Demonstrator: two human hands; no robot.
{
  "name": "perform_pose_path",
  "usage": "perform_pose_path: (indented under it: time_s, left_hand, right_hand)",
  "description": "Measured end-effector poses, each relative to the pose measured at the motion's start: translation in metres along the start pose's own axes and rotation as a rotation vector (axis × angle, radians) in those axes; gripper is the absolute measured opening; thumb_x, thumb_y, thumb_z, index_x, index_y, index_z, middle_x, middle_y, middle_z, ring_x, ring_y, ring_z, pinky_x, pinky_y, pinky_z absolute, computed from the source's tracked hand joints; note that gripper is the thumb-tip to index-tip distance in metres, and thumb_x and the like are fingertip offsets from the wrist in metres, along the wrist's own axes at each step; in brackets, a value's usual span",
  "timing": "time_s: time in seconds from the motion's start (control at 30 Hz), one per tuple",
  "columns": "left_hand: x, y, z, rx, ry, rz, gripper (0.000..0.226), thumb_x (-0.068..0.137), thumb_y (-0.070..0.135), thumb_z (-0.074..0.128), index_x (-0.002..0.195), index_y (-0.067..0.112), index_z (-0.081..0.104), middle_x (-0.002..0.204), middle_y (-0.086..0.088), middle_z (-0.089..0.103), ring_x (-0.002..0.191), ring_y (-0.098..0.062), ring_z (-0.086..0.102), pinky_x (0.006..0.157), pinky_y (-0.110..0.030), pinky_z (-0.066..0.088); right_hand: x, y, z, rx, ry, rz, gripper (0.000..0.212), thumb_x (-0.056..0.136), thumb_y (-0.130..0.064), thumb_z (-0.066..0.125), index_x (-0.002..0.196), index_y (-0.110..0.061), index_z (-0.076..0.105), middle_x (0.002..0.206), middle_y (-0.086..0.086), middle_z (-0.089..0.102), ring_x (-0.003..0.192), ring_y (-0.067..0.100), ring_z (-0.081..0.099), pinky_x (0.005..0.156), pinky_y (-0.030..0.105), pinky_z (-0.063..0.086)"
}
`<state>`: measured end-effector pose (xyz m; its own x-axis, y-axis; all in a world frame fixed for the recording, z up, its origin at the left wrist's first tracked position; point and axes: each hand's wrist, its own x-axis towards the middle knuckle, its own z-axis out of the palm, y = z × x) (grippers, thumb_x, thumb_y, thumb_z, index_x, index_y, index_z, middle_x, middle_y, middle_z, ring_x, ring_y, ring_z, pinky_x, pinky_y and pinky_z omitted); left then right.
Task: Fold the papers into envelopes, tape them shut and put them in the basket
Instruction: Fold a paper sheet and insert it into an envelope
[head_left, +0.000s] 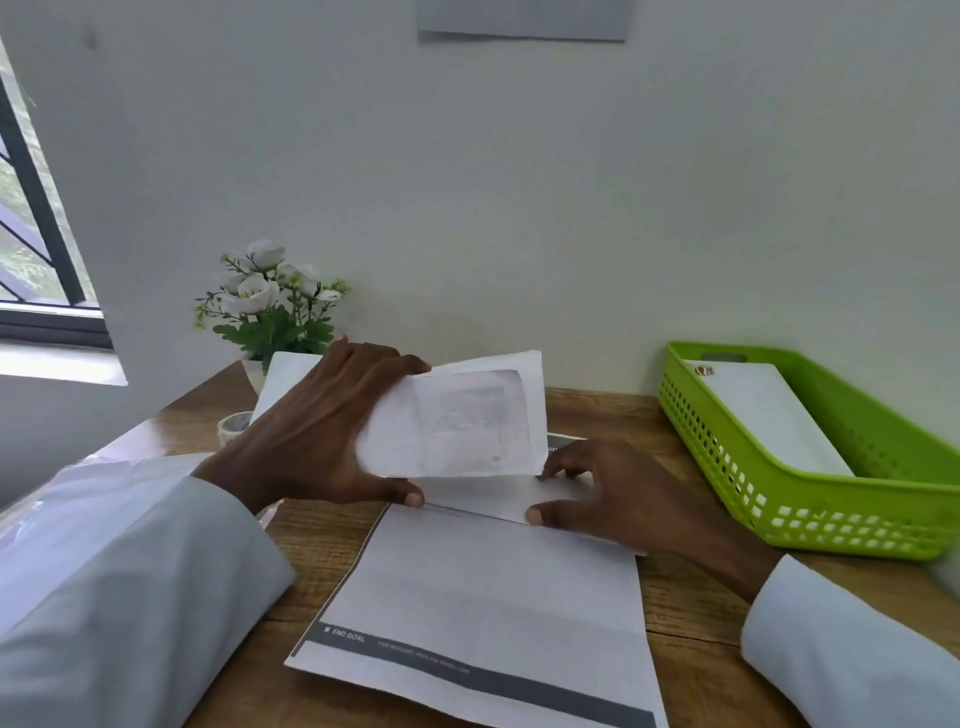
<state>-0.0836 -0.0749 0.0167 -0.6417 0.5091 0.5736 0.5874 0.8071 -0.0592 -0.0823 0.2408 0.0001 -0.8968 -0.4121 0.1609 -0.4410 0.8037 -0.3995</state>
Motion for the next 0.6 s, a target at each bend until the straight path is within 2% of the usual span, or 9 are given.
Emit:
perform_pose_path:
  time_s: [0.1, 0.2, 0.3, 0.4, 0.47, 0.53, 0.6]
  left_hand:
    - [-0.002, 0.0, 0.0, -0.02, -0.021, -0.004, 0.109, 0.053, 0.088, 0.066, 0.137, 0.025, 0.038, 0.126, -0.001, 0.049, 0.109, -0.02, 0.045, 0.093, -0.04, 0.042]
    - [-0.002, -0.001, 0.0, -0.023, -0.017, 0.009, 0.108, 0.055, 0.087, 0.066, 0.137, 0.024, 0.038, 0.126, -0.001, 0.049, 0.109, -0.021, 0.045, 0.092, -0.039, 0.042]
    - [-0.003, -0.002, -0.001, -0.022, -0.021, 0.011, 0.106, 0.056, 0.086, 0.067, 0.137, 0.023, 0.038, 0.126, -0.003, 0.049, 0.109, -0.021, 0.045, 0.092, -0.04, 0.042]
    - [-0.004, -0.002, -0.002, -0.011, -0.038, -0.006, 0.107, 0.055, 0.087, 0.067, 0.137, 0.023, 0.038, 0.127, -0.002, 0.049, 0.109, -0.02, 0.044, 0.092, -0.038, 0.042]
    - [-0.005, -0.002, -0.001, -0.009, -0.048, -0.015, 0.108, 0.054, 0.087, 0.067, 0.137, 0.024, 0.039, 0.127, -0.002, 0.049, 0.11, -0.021, 0.044, 0.092, -0.04, 0.043]
    - [-0.006, -0.003, 0.0, -0.01, -0.051, -0.021, 0.11, 0.053, 0.089, 0.066, 0.138, 0.025, 0.038, 0.128, -0.002, 0.049, 0.112, -0.023, 0.044, 0.092, -0.044, 0.045]
    - [-0.007, -0.006, 0.001, -0.008, -0.047, -0.028, 0.112, 0.053, 0.09, 0.065, 0.139, 0.026, 0.036, 0.129, -0.003, 0.049, 0.114, -0.024, 0.045, 0.092, -0.047, 0.047]
  right_hand:
    - [0.001, 0.001, 0.006, 0.0, -0.04, 0.015, 0.061, 0.07, -0.067, 0.071, 0.122, -0.038, 0.061, 0.123, -0.026, 0.058, 0.115, 0.001, 0.054, 0.093, 0.024, 0.044]
    - [0.002, 0.0, 0.005, 0.029, -0.042, 0.02, 0.067, 0.07, -0.062, 0.075, 0.129, -0.034, 0.06, 0.131, -0.02, 0.058, 0.115, 0.002, 0.054, 0.094, 0.024, 0.044]
    - [0.002, -0.001, 0.002, 0.081, -0.049, 0.027, 0.07, 0.067, -0.057, 0.081, 0.13, -0.033, 0.06, 0.125, -0.019, 0.058, 0.109, 0.001, 0.054, 0.09, 0.021, 0.044]
    - [0.002, -0.003, 0.002, 0.164, -0.043, 0.042, 0.067, 0.066, -0.045, 0.085, 0.127, -0.03, 0.062, 0.12, -0.016, 0.063, 0.107, 0.004, 0.059, 0.094, 0.028, 0.049]
    - [0.004, -0.003, 0.002, 0.231, -0.01, 0.045, 0.05, 0.067, -0.033, 0.087, 0.113, -0.026, 0.07, 0.104, -0.014, 0.07, 0.093, 0.004, 0.064, 0.085, 0.028, 0.053]
    - [0.005, -0.002, -0.001, 0.332, 0.013, 0.052, 0.031, 0.07, -0.022, 0.087, 0.097, -0.024, 0.074, 0.088, -0.01, 0.075, 0.077, 0.003, 0.068, 0.069, 0.022, 0.054]
    - [0.005, 0.001, -0.006, 0.451, 0.05, 0.082, 0.019, 0.073, -0.018, 0.085, 0.09, -0.023, 0.076, 0.082, -0.007, 0.077, 0.069, 0.004, 0.07, 0.058, 0.016, 0.052]
